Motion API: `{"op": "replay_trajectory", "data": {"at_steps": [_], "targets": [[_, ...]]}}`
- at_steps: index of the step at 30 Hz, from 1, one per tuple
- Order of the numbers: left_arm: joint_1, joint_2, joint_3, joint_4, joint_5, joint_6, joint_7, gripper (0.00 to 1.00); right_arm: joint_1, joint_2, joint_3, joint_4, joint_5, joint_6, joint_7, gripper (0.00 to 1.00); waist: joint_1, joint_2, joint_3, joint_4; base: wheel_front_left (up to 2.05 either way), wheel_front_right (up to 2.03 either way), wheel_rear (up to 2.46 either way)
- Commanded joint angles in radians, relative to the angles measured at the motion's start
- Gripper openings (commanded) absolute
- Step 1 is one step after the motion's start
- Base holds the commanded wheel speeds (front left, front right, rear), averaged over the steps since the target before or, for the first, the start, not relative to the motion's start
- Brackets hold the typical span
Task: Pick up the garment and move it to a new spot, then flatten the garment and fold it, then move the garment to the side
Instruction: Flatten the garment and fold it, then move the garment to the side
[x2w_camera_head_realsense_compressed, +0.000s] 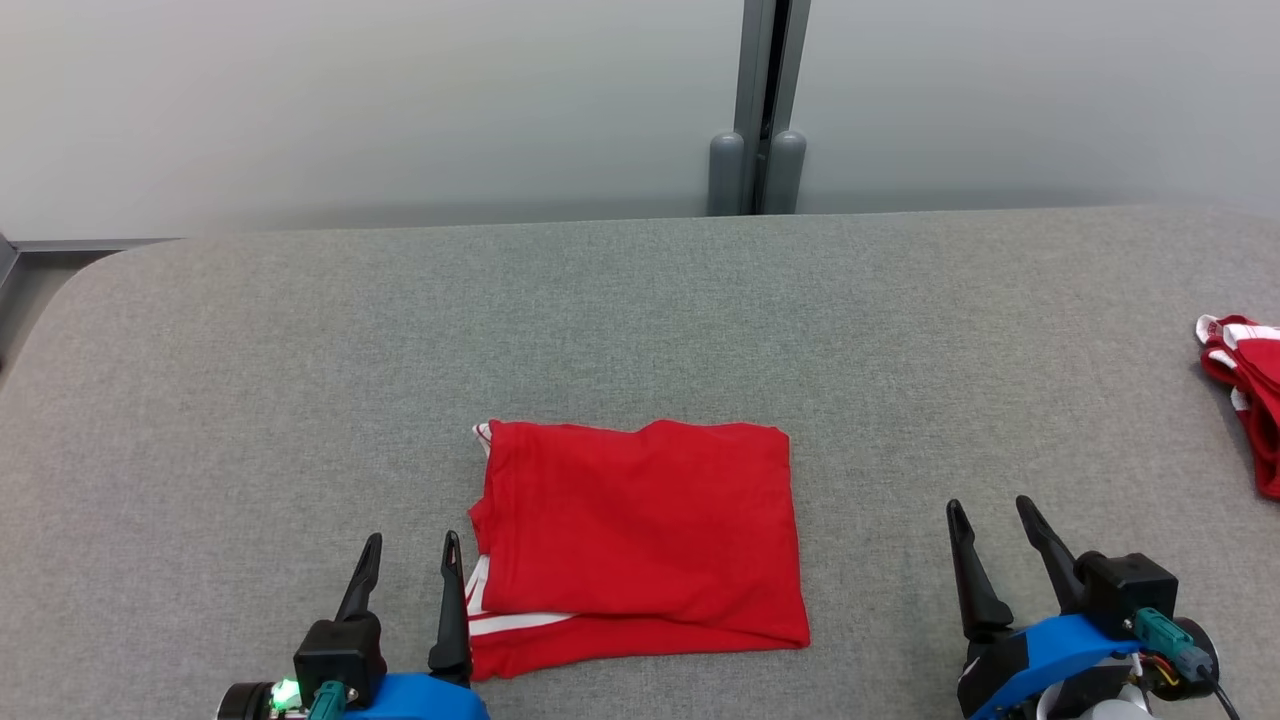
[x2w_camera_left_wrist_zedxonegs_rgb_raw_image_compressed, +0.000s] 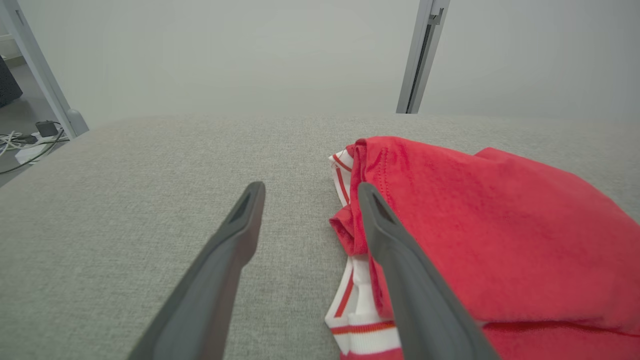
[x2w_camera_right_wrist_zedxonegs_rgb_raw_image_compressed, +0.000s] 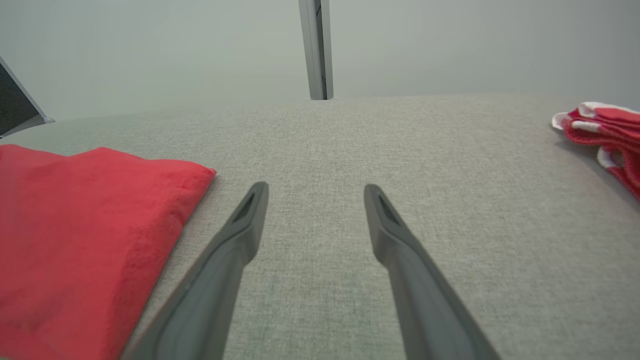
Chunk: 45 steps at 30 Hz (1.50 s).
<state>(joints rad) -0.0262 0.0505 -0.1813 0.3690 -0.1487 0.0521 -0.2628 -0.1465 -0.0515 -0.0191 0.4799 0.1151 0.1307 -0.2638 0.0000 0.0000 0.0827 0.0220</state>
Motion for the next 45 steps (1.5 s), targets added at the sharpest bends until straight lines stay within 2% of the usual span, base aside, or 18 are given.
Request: {"op": "replay_trajectory", "data": {"at_steps": [1, 9, 16, 20, 25, 26, 27, 28, 29, 33, 35, 45], "targets": [[0.001, 0.0, -0.005, -0.002, -0.002, 0.0, -0.002, 1.0, 0.009, 0.0, -0.003, 0.002, -0.002, 0.0, 0.0, 1.0, 0.0, 0.0, -0.001, 0.003, 0.0, 0.0, 0.0], [-0.021, 0.0, -0.025, -0.007, -0.005, -0.015, -0.002, 1.0, -0.025, 0.001, 0.042, 0.024, 0.026, 0.0, 0.0, 1.0, 0.0, 0.0, 0.016, 0.038, 0.0, 0.0, 0.0], [-0.034, 0.0, -0.077, -0.002, -0.019, -0.028, -0.002, 1.0, -0.095, 0.0, 0.122, 0.081, 0.069, 0.0, 0.0, 1.0, 0.0, 0.0, 0.049, 0.131, 0.0, 0.0, 0.0], [-0.026, 0.0, -0.094, 0.0, -0.023, -0.027, -0.002, 1.0, -0.127, -0.002, 0.131, 0.166, 0.073, 0.0, 0.0, 1.0, 0.0, 0.0, 0.062, 0.197, 0.0, 0.0, 0.0], [-0.004, 0.0, -0.091, 0.004, -0.022, -0.031, -0.002, 1.0, -0.151, -0.001, 0.097, 0.339, 0.026, 0.0, 0.002, 1.0, 0.0, 0.0, 0.066, 0.254, 0.0, 0.0, 0.0], [-0.001, 0.0, -0.086, 0.005, -0.026, -0.032, -0.002, 1.0, -0.153, -0.001, 0.087, 0.372, 0.019, 0.0, 0.006, 0.75, 0.0, 0.0, 0.066, 0.26, 0.0, 0.0, 0.0], [0.001, 0.0, -0.083, 0.004, -0.025, -0.033, -0.002, 1.0, -0.152, -0.001, 0.079, 0.398, 0.012, 0.0, 0.007, 0.31, 0.0, 0.0, 0.065, 0.262, 0.0, 0.0, 0.0], [0.002, 0.0, -0.08, 0.001, -0.026, -0.033, -0.002, 1.0, -0.152, -0.001, 0.071, 0.411, 0.008, 0.0, 0.008, 0.0, 0.0, 0.0, 0.064, 0.263, 0.0, 0.0, 0.0], [0.007, 0.0, -0.076, 0.0, -0.026, -0.032, -0.002, 1.0, -0.152, -0.001, 0.064, 0.42, 0.007, 0.0, 0.008, 0.0, 0.0, 0.0, 0.062, 0.26, 0.0, 0.0, 0.0], [0.019, 0.0, -0.071, 0.001, -0.032, -0.041, -0.002, 1.0, -0.148, -0.008, 0.037, 0.395, 0.003, -0.002, 0.007, 0.0, 0.0, 0.0, 0.048, 0.213, 0.0, 0.0, 0.0], [0.021, 0.0, -0.067, 0.0, -0.036, -0.047, -0.002, 1.0, -0.146, -0.009, 0.035, 0.372, 0.006, -0.002, 0.004, 0.0, 0.0, 0.0, 0.04, 0.163, 0.0, 0.0, 0.0], [-0.051, 0.0, -0.104, 0.012, -0.023, -0.079, -0.002, 1.0, -0.133, -0.007, 0.062, 0.326, 0.004, -0.002, 0.004, 0.0, 0.0, 0.0, 0.051, -0.187, 0.0, 0.0, 0.0]]}}
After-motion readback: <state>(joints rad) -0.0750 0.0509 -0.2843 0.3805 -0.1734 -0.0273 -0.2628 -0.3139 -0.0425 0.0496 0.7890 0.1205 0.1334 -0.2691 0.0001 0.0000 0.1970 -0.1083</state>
